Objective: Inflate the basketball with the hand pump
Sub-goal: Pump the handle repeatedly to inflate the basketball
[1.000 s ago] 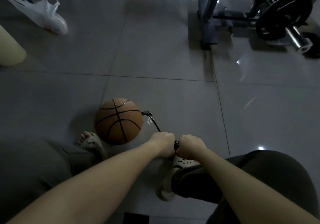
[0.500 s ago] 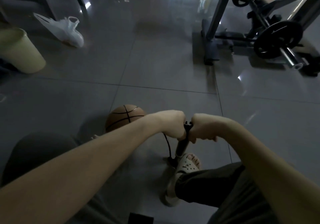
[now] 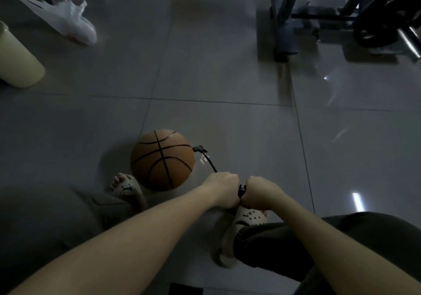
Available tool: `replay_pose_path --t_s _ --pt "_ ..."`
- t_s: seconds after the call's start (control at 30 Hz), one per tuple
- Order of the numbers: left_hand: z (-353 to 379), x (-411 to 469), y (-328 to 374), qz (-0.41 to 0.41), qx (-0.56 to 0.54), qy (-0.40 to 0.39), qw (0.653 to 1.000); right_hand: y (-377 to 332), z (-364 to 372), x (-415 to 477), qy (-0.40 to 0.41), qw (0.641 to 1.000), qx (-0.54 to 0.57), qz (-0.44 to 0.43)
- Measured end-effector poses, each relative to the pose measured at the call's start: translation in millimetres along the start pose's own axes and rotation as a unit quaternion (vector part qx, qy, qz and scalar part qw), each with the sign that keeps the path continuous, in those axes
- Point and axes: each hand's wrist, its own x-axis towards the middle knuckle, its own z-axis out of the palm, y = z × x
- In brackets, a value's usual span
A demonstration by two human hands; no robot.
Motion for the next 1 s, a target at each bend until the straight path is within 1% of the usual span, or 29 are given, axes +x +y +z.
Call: replay_pose_path --t_s 0.13,0.27,0.3,0.4,0.47,0.63,0.7,0.83,0.93,1.0 --pt "14 0 -1 -0.009 0.005 -0.014 1.000 5 20 2 0.041 0.999 -0.023 -0.013" --pt "9 -18 10 -0.006 0.010 -0.021 1.000 1 18 -21 0.029 0.999 -0.028 -0.009" --pt "9 -25 11 -0.001 0.010 -0.032 0.999 -3 18 -30 0.020 0.999 -0.033 -0.013" --pt "3 -50 10 0.011 0.006 -0.078 0.997 -16 15 -59 -0.040 0.997 -0.056 -0.038" --pt "-18 -67 14 0.015 -0.008 -0.071 0.997 -26 -9 -78 -0.049 0.996 -0.063 -0.047" --pt "-105 -94 29 0.020 -0.059 -0.011 0.998 -49 -101 -121 -0.051 0.996 -0.055 -0.052" --pt "-118 -91 33 0.013 -0.065 0.003 0.998 -52 -115 -122 -0.041 0.996 -0.050 -0.054" --pt "-83 -67 24 -0.008 -0.055 0.009 0.998 -48 -81 -86 -0.029 0.997 -0.072 -0.019" --pt "-52 -46 17 -0.004 -0.036 0.033 0.999 -32 -55 -55 -0.014 0.998 -0.052 -0.025" --pt "-37 -34 15 -0.001 -0.037 0.032 0.999 -20 -43 -40 -0.017 0.999 -0.038 -0.027"
